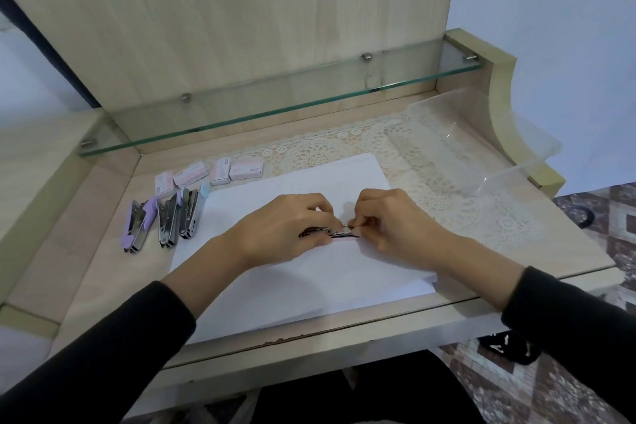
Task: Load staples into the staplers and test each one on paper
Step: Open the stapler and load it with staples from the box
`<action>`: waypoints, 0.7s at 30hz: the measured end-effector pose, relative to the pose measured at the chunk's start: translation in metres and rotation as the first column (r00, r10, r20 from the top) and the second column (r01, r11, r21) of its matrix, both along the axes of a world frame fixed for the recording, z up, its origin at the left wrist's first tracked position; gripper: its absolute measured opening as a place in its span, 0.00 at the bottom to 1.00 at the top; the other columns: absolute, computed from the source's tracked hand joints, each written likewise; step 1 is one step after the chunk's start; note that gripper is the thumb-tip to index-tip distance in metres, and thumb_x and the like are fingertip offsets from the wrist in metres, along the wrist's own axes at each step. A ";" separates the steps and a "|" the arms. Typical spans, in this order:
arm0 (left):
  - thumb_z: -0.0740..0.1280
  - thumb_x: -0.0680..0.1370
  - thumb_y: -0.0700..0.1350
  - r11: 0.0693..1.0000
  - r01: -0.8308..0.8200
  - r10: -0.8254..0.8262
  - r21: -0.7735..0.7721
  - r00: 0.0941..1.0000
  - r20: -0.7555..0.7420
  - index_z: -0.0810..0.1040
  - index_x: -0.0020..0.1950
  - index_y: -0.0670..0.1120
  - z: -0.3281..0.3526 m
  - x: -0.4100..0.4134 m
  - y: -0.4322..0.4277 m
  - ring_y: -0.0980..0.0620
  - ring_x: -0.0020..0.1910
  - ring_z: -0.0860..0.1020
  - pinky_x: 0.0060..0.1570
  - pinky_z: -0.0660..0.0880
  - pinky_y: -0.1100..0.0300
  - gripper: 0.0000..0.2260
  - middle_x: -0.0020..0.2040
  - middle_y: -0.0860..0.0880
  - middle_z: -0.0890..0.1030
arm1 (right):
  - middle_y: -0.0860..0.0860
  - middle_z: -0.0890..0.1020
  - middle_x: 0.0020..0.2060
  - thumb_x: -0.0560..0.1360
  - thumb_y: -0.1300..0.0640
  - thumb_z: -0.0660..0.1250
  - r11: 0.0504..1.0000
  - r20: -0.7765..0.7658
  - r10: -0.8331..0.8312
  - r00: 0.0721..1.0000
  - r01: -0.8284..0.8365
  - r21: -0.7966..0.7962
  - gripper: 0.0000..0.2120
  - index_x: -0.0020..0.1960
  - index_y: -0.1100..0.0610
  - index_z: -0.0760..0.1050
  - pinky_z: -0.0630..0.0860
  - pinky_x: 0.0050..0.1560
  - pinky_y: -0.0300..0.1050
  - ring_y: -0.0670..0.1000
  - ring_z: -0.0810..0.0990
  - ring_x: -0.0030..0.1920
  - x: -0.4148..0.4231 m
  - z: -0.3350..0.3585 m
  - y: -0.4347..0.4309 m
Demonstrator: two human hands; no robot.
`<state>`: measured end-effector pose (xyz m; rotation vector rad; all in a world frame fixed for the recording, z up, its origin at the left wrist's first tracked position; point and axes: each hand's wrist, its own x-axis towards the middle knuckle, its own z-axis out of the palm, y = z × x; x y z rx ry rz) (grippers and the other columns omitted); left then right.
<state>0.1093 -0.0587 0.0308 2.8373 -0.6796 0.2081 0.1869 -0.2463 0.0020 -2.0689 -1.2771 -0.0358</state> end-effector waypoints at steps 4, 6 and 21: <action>0.67 0.71 0.44 1.000 0.000 0.000 -0.001 1.000 0.020 0.82 0.47 0.47 0.000 -0.001 -0.002 0.54 0.35 0.76 0.39 0.68 0.67 0.07 0.46 0.49 0.80 | 0.54 0.77 0.32 0.66 0.70 0.65 1.000 0.007 -0.002 1.000 0.002 0.008 0.07 0.33 0.62 0.77 0.68 0.35 0.37 0.50 0.72 0.29 -0.001 0.000 0.001; 0.68 0.71 0.44 1.000 0.001 -0.001 -0.001 1.000 0.017 0.81 0.46 0.47 0.001 0.001 -0.003 0.54 0.34 0.75 0.39 0.67 0.68 0.06 0.46 0.49 0.80 | 0.55 0.77 0.32 0.66 0.70 0.64 1.000 0.009 -0.006 1.000 0.006 0.008 0.07 0.33 0.62 0.77 0.68 0.34 0.38 0.50 0.71 0.29 -0.001 0.000 0.001; 0.73 0.69 0.36 0.793 -0.231 0.292 -0.563 0.956 0.019 0.77 0.41 0.42 -0.007 -0.019 -0.007 0.57 0.37 0.79 0.38 0.78 0.68 0.07 0.36 0.51 0.80 | 0.56 0.79 0.33 0.65 0.71 0.67 0.999 -0.016 -0.015 1.000 0.016 0.036 0.06 0.34 0.63 0.79 0.70 0.33 0.37 0.55 0.78 0.31 0.001 -0.001 0.001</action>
